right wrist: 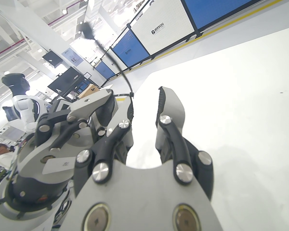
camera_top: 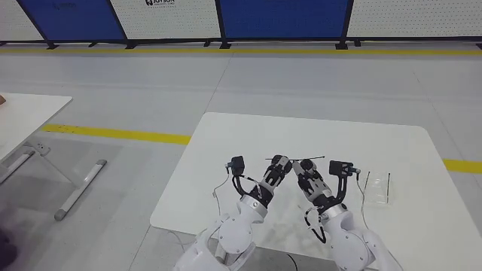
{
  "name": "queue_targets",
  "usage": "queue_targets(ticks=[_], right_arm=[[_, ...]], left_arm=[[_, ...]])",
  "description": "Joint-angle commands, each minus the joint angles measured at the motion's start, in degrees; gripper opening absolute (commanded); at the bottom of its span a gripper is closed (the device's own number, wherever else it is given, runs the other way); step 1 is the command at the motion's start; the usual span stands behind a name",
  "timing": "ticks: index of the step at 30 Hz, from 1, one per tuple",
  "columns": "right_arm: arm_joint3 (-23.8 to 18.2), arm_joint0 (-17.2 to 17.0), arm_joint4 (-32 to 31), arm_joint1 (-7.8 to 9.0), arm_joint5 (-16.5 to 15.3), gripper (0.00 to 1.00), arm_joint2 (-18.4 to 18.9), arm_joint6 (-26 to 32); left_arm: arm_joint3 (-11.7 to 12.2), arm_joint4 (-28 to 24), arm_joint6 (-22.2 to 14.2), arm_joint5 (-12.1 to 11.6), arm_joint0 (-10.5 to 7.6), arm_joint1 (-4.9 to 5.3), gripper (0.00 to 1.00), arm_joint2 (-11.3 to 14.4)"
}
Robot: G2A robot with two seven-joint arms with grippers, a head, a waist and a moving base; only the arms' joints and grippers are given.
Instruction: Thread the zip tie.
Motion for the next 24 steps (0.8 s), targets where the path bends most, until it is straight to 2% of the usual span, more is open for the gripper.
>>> queue_targets(ticks=[1,13,17,21,24], right_arm=[[0.0,0.0,0.0,0.03,-0.1,0.24,0.0,0.1],[-0.2,0.0,0.3,0.22,-1.0,0.22,0.0,0.6],[-0.3,-0.2,0.4,0.30,-1.2,0.12,0.2,0.6],[-0.4,-0.3,0.6,0.38,-1.3,0.08,0.3,0.8],[-0.4,-0.3,0.6,0.41,-1.3,0.00,0.3,0.8]], left_arm=[[0.0,0.2,0.0,0.1,-0.01,-0.02,0.00,0.1],[0.3,1.2,-0.2,0.7,-0.06,-0.11,0.00,0.8],[0.4,1.4,-0.2,0.8,-0.09,-0.13,0.00,0.8],[0.6,1.7,-0.2,0.9,-0.13,-0.13,0.00,0.8],[0.6,1.7,-0.2,1.0,-0.13,-0.14,0.00,0.8]])
